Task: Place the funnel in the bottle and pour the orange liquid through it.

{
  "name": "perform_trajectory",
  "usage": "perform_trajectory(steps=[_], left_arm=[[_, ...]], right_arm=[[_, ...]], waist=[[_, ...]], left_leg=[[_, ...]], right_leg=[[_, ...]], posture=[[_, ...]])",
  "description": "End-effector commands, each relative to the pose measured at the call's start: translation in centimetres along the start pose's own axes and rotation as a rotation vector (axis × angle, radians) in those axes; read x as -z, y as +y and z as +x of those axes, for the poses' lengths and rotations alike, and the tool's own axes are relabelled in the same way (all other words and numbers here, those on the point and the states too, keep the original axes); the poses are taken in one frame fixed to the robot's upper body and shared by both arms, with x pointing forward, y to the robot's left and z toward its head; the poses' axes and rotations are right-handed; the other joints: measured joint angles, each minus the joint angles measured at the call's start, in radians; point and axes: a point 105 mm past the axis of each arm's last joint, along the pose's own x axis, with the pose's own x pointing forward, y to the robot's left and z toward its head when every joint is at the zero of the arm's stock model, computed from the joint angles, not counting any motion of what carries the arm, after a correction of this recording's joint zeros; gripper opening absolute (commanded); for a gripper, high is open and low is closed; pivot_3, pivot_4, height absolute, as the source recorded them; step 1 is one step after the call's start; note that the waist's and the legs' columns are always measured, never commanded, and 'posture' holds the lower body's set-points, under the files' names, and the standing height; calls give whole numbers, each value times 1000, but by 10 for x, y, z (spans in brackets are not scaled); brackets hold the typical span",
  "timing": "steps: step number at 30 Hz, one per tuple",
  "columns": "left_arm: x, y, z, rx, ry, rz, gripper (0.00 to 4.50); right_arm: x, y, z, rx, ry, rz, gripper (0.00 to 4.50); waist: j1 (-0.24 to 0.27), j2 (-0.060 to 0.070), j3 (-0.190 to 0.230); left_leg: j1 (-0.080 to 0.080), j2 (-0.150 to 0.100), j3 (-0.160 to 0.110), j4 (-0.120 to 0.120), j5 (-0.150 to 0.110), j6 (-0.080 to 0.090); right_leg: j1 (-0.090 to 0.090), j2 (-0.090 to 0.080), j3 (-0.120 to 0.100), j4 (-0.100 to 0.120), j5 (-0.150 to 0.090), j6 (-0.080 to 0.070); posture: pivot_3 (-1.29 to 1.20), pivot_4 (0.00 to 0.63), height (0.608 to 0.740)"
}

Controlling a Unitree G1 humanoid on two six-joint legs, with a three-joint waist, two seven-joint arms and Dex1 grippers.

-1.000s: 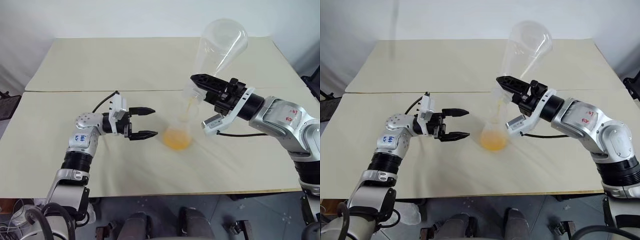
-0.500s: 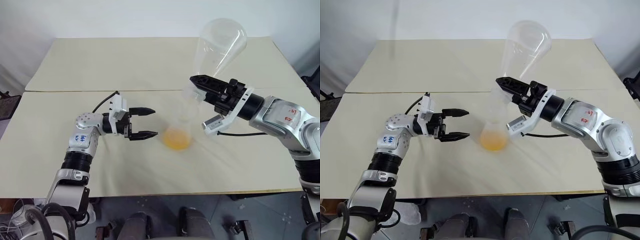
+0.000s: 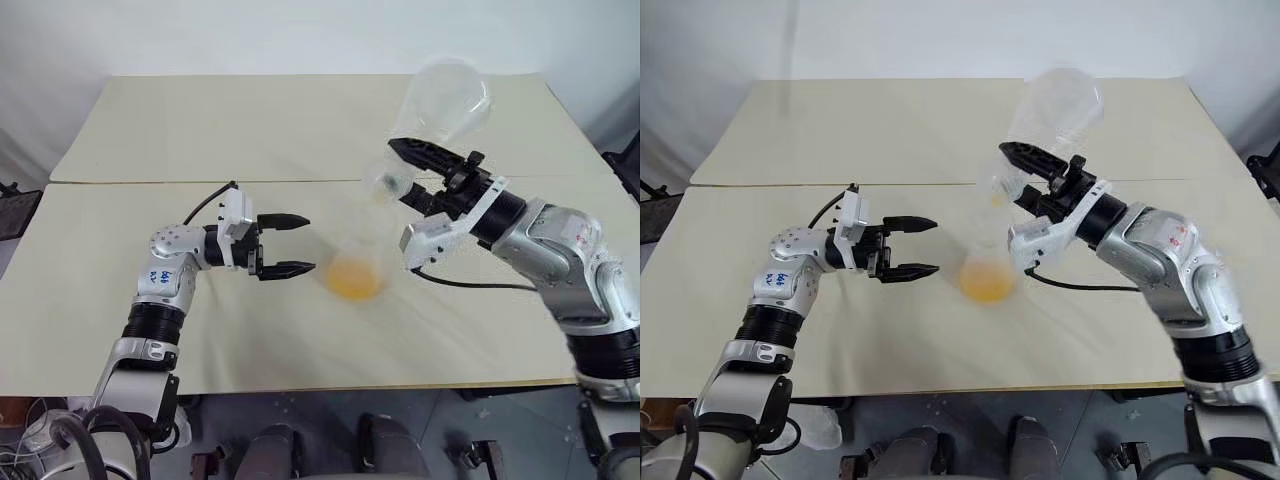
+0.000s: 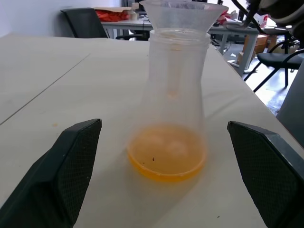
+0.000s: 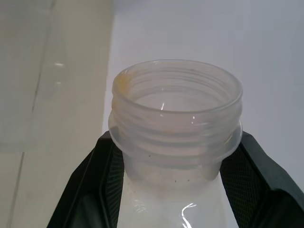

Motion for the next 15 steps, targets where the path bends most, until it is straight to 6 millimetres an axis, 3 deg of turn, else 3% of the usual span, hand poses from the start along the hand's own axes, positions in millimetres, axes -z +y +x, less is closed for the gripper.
perform_trajectory(steps=[1,9,15], left_arm=[[-9,4,-5,-23,-8,40,4500],[-15,10,-6,-66,-24,78,4500],[-16,1,-10,-21,-18,57,4500]], right_arm=[[14,-39,-11,156,94,168,2418],[67,-50,-45,396,277,682,2418],[105,-3,-87,460,431,1047,2418]], waist=[[1,0,0],[1,0,0],[1,0,0]], left_leg=[[0,0,0,0,0,0],[0,-1,-3,0,0,0],[0,-2,-3,0,0,0]], right_leg=[[0,0,0,0,0,0],[0,-1,-1,2,0,0],[0,-1,-2,3,0,0]], posture=[[0,150,740],[0,150,740],[0,150,740]])
